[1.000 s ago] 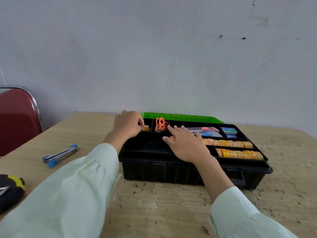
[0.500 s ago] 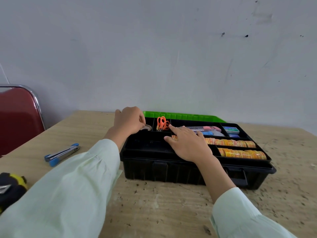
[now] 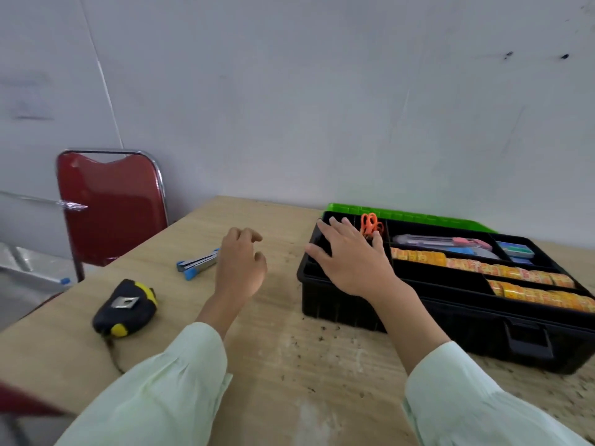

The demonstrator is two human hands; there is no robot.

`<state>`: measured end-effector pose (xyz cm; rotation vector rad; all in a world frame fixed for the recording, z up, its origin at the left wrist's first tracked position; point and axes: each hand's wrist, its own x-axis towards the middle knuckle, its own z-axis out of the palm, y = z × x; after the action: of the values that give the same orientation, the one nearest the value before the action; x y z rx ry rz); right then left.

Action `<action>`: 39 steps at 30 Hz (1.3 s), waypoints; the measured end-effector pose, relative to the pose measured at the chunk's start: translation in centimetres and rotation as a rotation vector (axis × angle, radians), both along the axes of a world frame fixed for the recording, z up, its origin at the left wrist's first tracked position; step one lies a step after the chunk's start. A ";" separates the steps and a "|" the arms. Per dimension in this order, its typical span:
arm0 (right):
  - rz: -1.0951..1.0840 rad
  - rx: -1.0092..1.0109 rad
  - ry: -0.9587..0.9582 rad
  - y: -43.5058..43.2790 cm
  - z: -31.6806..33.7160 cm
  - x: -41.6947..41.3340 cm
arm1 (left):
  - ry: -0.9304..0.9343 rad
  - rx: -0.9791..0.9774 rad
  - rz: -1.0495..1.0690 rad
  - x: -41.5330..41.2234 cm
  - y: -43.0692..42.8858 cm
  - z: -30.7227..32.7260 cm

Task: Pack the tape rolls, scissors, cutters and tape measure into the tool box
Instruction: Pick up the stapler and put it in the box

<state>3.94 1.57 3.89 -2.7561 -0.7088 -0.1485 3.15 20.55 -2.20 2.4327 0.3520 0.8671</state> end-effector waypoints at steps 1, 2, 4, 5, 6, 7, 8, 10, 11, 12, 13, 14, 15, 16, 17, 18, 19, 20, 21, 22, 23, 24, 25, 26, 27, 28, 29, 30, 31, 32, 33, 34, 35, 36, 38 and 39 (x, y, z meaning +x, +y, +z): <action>0.005 -0.043 0.021 0.3 -0.2 0.1 | 0.075 0.043 0.067 -0.3 1.2 -0.4; 0.001 -0.071 0.041 0.3 -0.3 0.2 | 0.144 0.085 0.129 -0.5 2.3 -0.8; -0.008 -0.089 0.067 0.2 -0.4 0.3 | 0.269 0.154 0.233 -0.9 4.2 -1.4; -0.010 -0.091 0.071 0.2 -0.4 0.2 | 0.327 0.177 0.274 -1.0 5.1 -1.7; -0.012 -0.094 0.070 0.2 -0.3 0.2 | 0.382 0.191 0.302 -1.2 5.9 -1.9; -0.013 -0.096 0.065 0.2 -0.4 0.1 | 0.437 0.201 0.321 -1.3 6.6 -2.1; -0.014 -0.097 0.059 0.2 -0.4 0.1 | 0.487 0.217 0.334 -1.4 7.1 -2.2; -0.019 -0.096 0.050 0.2 -0.5 0.0 | 0.533 0.272 0.345 -1.5 7.7 -2.4; -0.022 -0.097 0.046 0.3 -0.5 0.0 | 0.522 0.299 0.345 -1.5 7.9 -2.5; -0.026 -0.098 0.044 0.3 -0.5 0.0 | 0.496 0.320 0.344 -1.4 8.1 -2.5; -0.029 -0.099 0.041 0.3 -0.6 0.1 | 0.470 0.323 0.337 -1.4 8.2 -2.6; -0.032 -0.099 0.041 0.3 -0.6 0.1 | 0.442 0.308 0.320 -1.4 8.3 -2.7; -0.032 -0.098 0.040 0.3 -0.6 0.1 | 0.406 0.272 0.291 -1.5 8.1 -2.8; -0.033 -0.094 0.038 0.3 -0.6 0.1 | 0.359 0.219 0.252 -1.5 7.7 -2.9; -0.034 -0.085 0.036 0.3 -0.6 0.1 | 0.297 0.157 0.210 -1.6 7.1 -2.7; -0.036 -0.071 0.032 0.3 -0.6 0.0 | 0.227 0.094 0.172 -1.8 6.3 -2.4; -0.038 -0.048 0.026 0.3 -0.6 -0.1 | 0.158 0.043 0.136 -1.9 5.3 -2.0; -0.036 -0.006 0.017 0.3 -0.6 -0.2 | 0.097 0.004 0.100 -2.0 4.2 -1.4; -0.030 0.071 0.009 0.2 -0.5 -0.2 | 0.042 -0.023 0.060 -2.1 3.1 -0.7; -0.024 0.197 0.009 0.1 -0.4 -0.2 | -0.012 -0.041 0.016 -2.1 2.0 0.2; -0.024 0.359 0.015 -0.1 -0.2 -0.3 | -0.056 -0.045 -0.034 -2.3 0.9 1.2; -0.040 0.525 0.018 -0.4 0.1 -0.3 | -0.089 -0.037 -0.090 -2.5 -0.2 2.2; -0.073 0.663 0.006 -0.8 0.3 -0.3 | -0.106 -0.022 -0.154 -2.7 -1.3 3.3; -0.113 0.751 -0.025 -1.5 0.7 -0.3 | -0.104 -0.005 -0.226 -2.8 -2.3 4.3; -0.145 0.795 -0.060 -2.2 0.9 -0.3 | -0.079 0.016 -0.292 -3.0 -3.3 5.2; -0.166 0.810 -0.086 -3.1 1.1 -0.3 | -0.045 0.044 -0.348 -3.0 -4.2 5.8; -0.181 0.799 -0.100 -4.0 1.4 -0.2 | -0.014 0.069 -0.392 -3.0 -5.2 6.5; -0.196 0.770 -0.101 -4.9 1.5 -0.1 | 0.014 0.086 -0.424 -2.9 -6.0 6.9; -0.214 0.734 -0.101 -6.0 1.6 0.0 | 0.032 0.093 -0.451 -2.9 -6.9 7.3; -0.232 0.704 -0.103 -6.9 1.7 0.1 | 0.042 0.097 -0.474 -2.8 -7.6 7.5; -0.253 0.687 -0.110 -7.9 1.7 0.1 | 0.048 0.100 -0.499 -2.8 -8.4 7.7; -0.274 0.681 -0.116 -8.9 1.8 0.2 | 0.055 0.101 -0.525 -2.8 -9.1 7.8; -0.293 0.681 -0.124 -9.8 1.8 0.2 | 0.060 0.104 -0.553 -2.8 -9.8 7.9; -0.311 0.681 -0.126 -10.7 1.8 0.2 | 0.067 0.108 -0.583 -2.7 -10.5 8.0; -0.346 0.684 -0.121 -12.3 1.8 0.1 | 0.087 0.128 -0.649 -2.6 -12.1 8.1; -0.361 0.682 -0.122 -13.0 1.8 0.1 | 0.099 0.140 -0.681 -2.4 -12.9 8.1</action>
<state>4.04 -11.40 5.69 -2.1886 -0.1265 -0.5294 0.74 7.67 5.87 2.4634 -0.5001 0.4768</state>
